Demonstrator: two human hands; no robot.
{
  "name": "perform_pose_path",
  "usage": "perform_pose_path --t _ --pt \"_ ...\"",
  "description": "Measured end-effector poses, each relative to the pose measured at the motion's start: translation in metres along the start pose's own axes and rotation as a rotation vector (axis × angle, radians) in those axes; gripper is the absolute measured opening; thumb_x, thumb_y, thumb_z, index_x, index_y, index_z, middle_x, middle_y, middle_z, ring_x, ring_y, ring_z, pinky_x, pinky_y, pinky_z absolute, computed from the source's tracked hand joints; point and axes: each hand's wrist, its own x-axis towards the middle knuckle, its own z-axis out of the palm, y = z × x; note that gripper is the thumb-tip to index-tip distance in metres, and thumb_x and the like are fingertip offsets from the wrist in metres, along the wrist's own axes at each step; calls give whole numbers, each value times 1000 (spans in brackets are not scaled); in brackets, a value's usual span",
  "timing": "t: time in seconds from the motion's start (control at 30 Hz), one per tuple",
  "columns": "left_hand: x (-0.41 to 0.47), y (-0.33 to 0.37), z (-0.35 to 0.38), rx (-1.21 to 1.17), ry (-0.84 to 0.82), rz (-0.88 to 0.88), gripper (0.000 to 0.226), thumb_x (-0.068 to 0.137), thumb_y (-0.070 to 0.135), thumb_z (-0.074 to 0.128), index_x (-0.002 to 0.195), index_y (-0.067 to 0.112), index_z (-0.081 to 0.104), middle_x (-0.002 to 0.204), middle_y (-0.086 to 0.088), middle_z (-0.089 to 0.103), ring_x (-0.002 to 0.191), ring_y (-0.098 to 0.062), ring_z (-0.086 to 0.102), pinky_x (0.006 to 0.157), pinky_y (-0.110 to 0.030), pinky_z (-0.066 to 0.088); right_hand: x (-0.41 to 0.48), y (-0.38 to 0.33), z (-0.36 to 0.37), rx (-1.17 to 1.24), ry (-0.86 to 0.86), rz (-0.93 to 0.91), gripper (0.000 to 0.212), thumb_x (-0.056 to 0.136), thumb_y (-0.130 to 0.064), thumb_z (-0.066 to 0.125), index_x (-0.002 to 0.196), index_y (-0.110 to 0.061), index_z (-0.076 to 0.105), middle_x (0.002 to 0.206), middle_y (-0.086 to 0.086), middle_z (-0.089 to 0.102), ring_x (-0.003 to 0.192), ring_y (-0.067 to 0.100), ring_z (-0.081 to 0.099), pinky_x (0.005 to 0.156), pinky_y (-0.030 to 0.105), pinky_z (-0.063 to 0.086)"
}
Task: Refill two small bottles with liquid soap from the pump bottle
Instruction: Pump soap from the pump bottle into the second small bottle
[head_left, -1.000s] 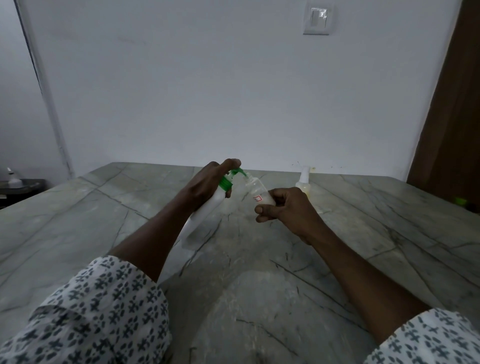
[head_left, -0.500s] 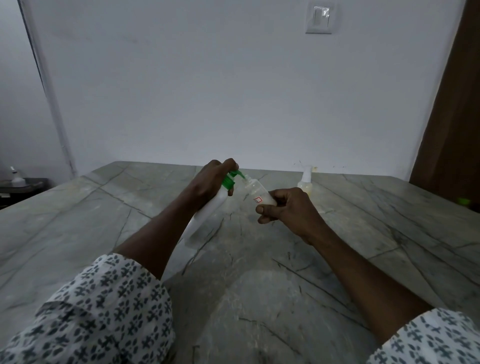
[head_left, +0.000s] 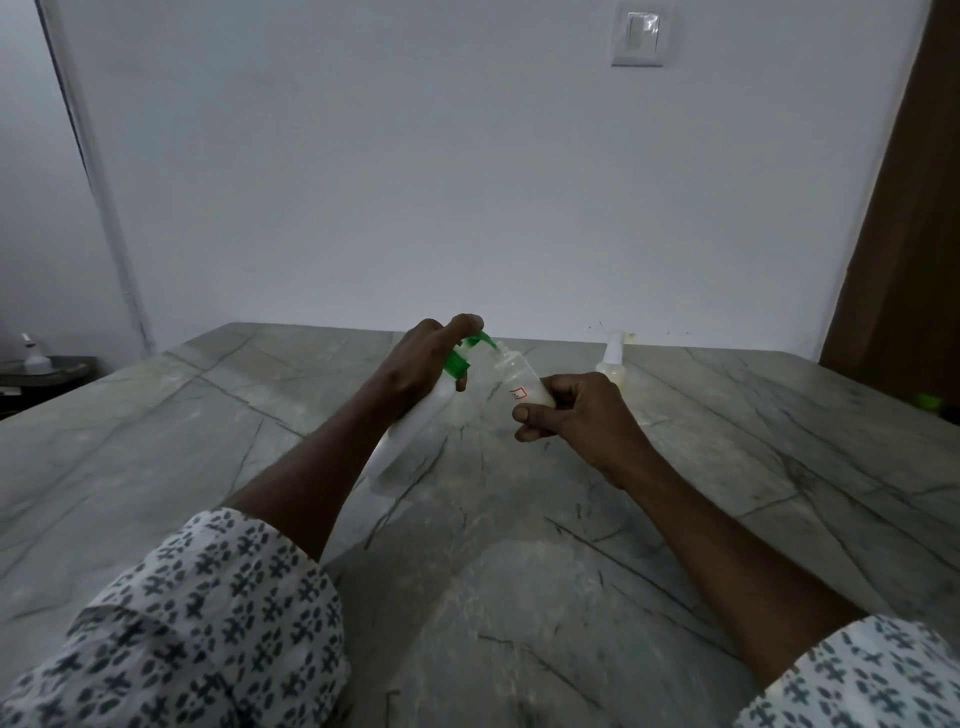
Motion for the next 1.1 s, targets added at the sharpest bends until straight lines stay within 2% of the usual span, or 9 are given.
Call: perform_pose_path --t 0.1,0.23,0.3,0.43,0.53,0.8,0.93,1.03,1.1 --pt "1 -1 0 -37 22 2 49 88 48 43 69 11 67 64 -15 66 56 -22 58 71 -38 46 -1 -1 1 10 -4 -5 37 76 -15 80 110 -3 70 93 10 76 74 23 75 84 48 59" --pt "0 0 2 -45 26 26 49 88 45 42 65 8 65 61 -14 66 56 -22 56 72 -40 47 -2 -3 2 5 -4 -13 36 76 -15 80 109 -4 70 93 9 76 73 23 75 83 47 59" --pt "1 -1 1 -46 23 28 53 90 48 43 65 8 66 61 -13 66 55 -21 57 71 -39 46 -3 -3 1 11 4 -9 35 76 -16 80 108 -5 71 92 9 76 73 22 75 83 46 59" --pt "2 -1 2 -2 -10 16 77 86 65 43 71 -6 69 63 -14 67 54 -18 59 69 -33 48 -3 -7 0 44 19 -1 26 76 -14 80 101 -10 72 89 8 76 73 22 75 83 43 59" --pt "1 1 2 1 -29 8 74 89 61 43 73 -7 67 63 -14 67 55 -19 59 69 -33 47 -4 -7 0 38 16 -5 27 77 -14 79 102 -10 72 90 7 76 73 21 75 83 42 60" --pt "3 -1 4 -34 22 9 46 97 35 45 60 17 65 60 -14 65 53 -22 56 70 -40 45 -3 -3 -2 -37 18 -15 35 76 -15 80 109 -8 71 87 7 76 71 21 75 83 45 59" --pt "2 -2 3 -8 26 17 51 92 45 43 59 13 65 65 -20 66 58 -23 56 76 -48 49 -4 -4 -2 -26 27 -24 32 76 -13 80 106 -5 72 84 9 76 69 22 75 81 45 60" --pt "0 2 5 32 19 29 67 96 54 41 61 3 69 62 -14 68 55 -17 59 72 -35 46 -3 -5 -3 1 45 -15 28 77 -11 79 103 -4 72 83 9 76 69 22 75 81 44 60" --pt "0 2 5 66 29 21 70 97 57 42 58 5 68 61 -12 68 54 -14 59 71 -33 44 -3 -5 -3 -1 53 -14 28 77 -11 79 104 -5 72 83 9 76 69 22 75 80 44 60"
